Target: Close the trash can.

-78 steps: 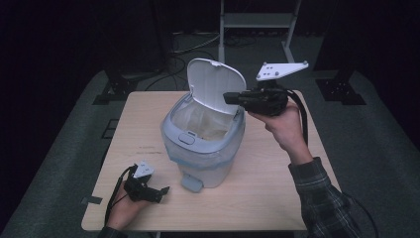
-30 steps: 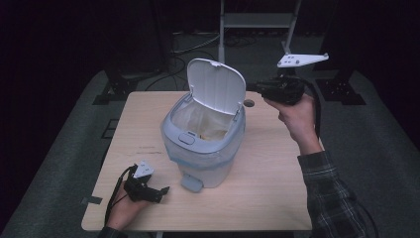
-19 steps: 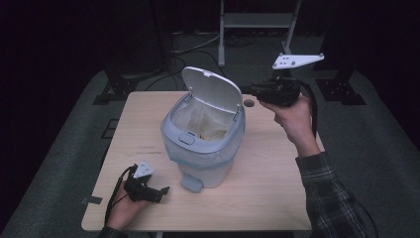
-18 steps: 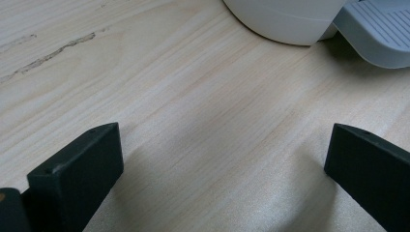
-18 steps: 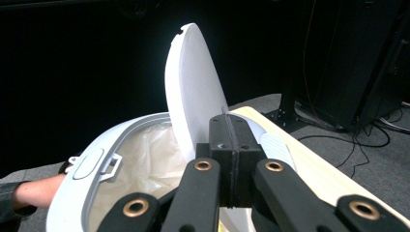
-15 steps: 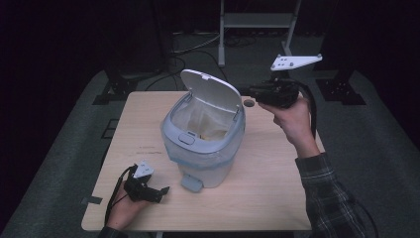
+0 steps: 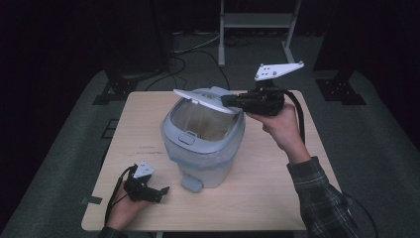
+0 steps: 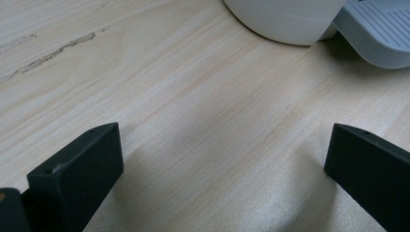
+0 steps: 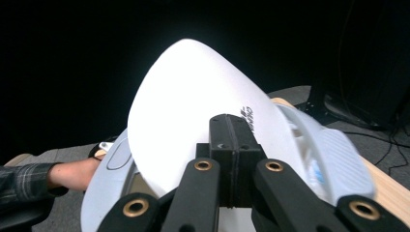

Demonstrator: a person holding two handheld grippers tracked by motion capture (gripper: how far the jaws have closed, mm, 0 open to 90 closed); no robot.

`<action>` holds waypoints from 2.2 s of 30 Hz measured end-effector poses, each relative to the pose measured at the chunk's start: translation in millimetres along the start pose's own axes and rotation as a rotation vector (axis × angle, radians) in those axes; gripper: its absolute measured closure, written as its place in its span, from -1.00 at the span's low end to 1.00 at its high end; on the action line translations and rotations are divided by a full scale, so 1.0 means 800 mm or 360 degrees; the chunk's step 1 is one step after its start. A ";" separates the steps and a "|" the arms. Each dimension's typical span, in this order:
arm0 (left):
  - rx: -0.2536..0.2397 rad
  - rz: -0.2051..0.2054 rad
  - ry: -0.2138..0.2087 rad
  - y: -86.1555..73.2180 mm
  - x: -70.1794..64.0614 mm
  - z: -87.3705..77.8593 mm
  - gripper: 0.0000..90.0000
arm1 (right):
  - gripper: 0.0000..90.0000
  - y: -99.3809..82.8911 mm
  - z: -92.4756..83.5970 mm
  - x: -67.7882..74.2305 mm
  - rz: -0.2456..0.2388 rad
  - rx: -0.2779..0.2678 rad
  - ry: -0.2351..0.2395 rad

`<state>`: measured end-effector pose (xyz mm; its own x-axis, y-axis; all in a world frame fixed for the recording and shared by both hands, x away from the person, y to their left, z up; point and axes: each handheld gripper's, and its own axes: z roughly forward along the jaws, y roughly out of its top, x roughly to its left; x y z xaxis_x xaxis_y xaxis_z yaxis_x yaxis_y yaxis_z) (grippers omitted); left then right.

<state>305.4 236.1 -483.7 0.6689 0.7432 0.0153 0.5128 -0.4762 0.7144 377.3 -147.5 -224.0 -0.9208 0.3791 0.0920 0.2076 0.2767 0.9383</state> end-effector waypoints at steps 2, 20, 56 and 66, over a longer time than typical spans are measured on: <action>0.0000 0.0000 0.0000 0.000 0.000 0.000 -1.00 | 1.00 0.000 0.003 0.002 -0.0007 0.0004 0.0007; -0.0002 0.0000 0.0002 0.000 0.000 0.000 -1.00 | 0.99 -0.006 0.046 0.021 -0.0051 0.0110 0.0102; 0.0000 0.0002 0.0000 0.000 0.000 0.000 -1.00 | 1.00 -0.009 0.098 0.066 -0.0218 0.0298 0.0143; -0.0003 0.0001 0.0001 0.001 0.001 0.001 -1.00 | 0.67 -0.009 0.088 0.052 -0.0149 0.0266 0.0155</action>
<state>307.0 235.7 -483.9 0.6687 0.7433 0.0160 0.5116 -0.4756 0.7156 360.8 -71.9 -250.7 -0.9645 0.2601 0.0466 0.1642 0.4520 0.8768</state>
